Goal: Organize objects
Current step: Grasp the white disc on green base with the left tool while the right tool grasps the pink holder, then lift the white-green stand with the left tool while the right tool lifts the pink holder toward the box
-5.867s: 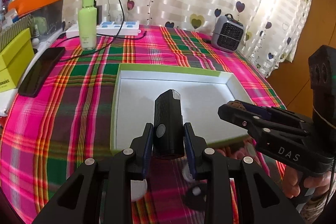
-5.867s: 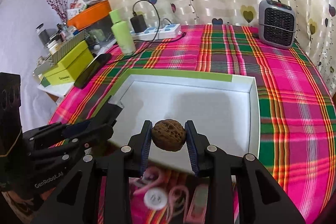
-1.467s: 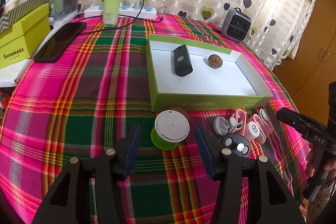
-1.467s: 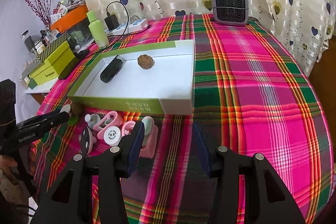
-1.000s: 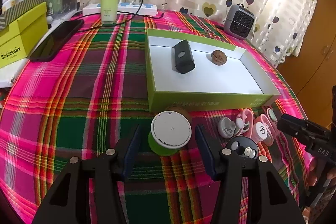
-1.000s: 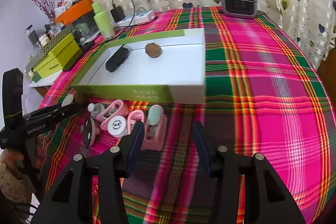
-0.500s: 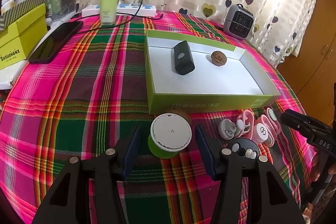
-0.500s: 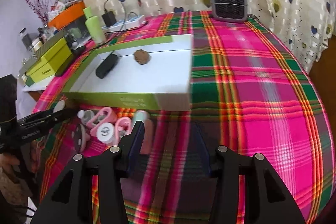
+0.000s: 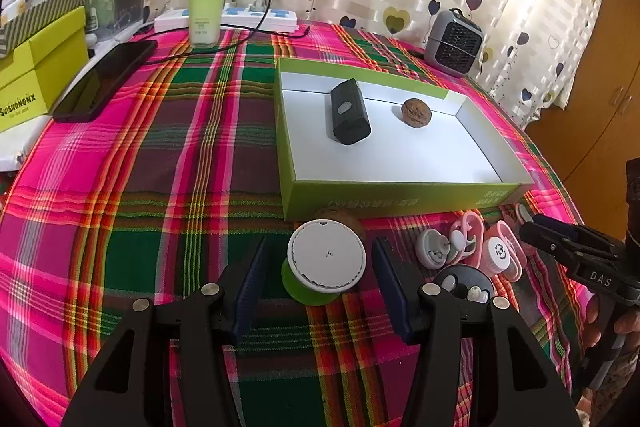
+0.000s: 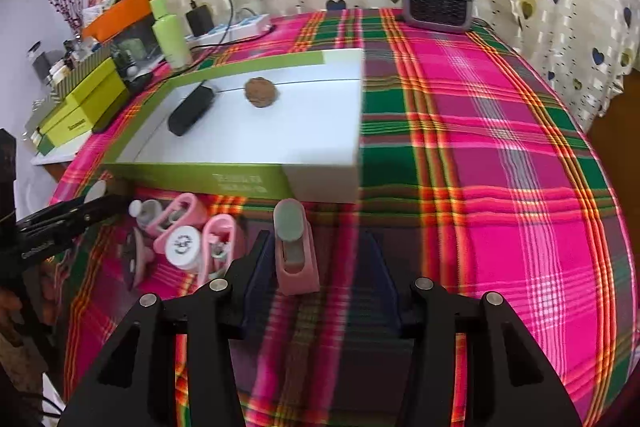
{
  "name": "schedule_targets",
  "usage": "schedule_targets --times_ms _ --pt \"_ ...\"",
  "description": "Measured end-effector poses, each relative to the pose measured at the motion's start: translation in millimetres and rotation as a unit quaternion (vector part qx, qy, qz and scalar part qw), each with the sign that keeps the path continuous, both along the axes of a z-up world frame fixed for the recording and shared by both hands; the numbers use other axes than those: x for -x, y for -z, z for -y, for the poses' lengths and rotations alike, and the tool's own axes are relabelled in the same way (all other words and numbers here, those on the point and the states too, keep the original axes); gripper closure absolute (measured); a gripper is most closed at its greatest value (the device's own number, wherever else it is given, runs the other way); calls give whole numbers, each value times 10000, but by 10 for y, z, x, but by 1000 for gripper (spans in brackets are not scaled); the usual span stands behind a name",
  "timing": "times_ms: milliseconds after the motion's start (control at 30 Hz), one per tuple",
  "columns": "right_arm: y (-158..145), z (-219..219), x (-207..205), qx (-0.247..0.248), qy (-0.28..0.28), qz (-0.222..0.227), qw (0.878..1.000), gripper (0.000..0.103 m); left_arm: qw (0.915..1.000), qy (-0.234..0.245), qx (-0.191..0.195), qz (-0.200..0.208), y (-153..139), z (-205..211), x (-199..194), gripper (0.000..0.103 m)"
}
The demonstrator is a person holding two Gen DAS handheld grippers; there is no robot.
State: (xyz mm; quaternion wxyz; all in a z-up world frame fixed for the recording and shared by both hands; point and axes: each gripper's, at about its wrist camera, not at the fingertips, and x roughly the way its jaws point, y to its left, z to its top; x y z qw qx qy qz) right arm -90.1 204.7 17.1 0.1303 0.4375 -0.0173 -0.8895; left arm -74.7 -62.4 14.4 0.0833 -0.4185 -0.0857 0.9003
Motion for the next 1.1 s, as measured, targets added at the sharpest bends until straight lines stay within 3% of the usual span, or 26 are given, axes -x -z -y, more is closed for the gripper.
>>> schedule_targets --times_ms 400,567,800,867,1000,1100 --pt "29 136 23 -150 -220 -67 9996 55 9998 -56 172 -3 5 -40 34 52" --pt "30 135 16 -171 -211 -87 9996 56 9997 -166 172 -2 10 -16 26 61" --pt "22 117 14 -146 -189 -88 9997 64 9997 -180 157 2 24 -3 -11 64" --pt "20 104 12 -130 -172 -93 9997 79 9997 -161 158 0 28 -2 -45 64" --pt "22 83 15 -62 -156 -77 9998 85 9996 -223 184 3 31 10 -83 73" --pt "22 85 12 -56 -155 -80 9998 85 9995 -259 154 5 32 21 -98 74"
